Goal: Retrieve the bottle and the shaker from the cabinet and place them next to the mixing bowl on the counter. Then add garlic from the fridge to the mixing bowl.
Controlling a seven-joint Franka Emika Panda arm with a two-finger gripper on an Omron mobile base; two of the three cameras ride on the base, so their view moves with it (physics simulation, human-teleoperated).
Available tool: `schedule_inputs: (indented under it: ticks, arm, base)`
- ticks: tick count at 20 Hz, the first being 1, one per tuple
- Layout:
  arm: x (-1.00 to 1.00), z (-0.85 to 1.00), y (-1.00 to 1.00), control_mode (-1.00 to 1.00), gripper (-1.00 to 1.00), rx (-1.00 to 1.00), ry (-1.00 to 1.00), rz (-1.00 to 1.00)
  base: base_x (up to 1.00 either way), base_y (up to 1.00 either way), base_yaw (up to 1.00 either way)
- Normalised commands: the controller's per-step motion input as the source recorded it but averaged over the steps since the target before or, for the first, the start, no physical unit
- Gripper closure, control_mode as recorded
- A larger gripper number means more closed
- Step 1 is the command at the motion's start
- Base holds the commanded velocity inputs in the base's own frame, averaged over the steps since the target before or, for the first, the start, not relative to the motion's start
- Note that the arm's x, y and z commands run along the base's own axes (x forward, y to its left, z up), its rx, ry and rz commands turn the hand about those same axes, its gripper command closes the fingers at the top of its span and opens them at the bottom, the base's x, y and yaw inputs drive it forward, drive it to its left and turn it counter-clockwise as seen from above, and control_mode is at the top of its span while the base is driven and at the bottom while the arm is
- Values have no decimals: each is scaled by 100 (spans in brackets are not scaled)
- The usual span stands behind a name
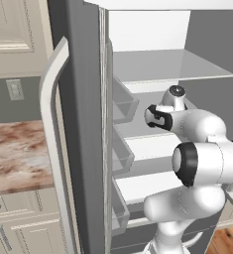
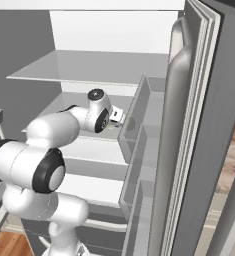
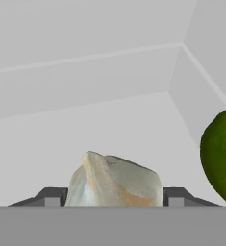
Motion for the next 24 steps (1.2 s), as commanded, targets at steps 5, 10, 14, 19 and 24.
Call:
schedule_inputs:
  ticks: [5, 10, 14, 19, 24]
  arm:
    - [-79, 19, 0, -100, 100, 0, -8, 0]
    - [-76, 59, 0, -100, 100, 1, 2, 0]
    - [-59, 86, 0, -100, 100, 0, 20, 0]
    - [-68, 89, 0, -100, 100, 0, 21, 0]
    - [-79, 38, 23, -100, 100, 1, -4, 0]
  base:
    - [0, 0, 0]
    - [0, 0, 0]
    - [0, 0, 0]
    - [0, 0, 0]
    - [0, 0, 0]
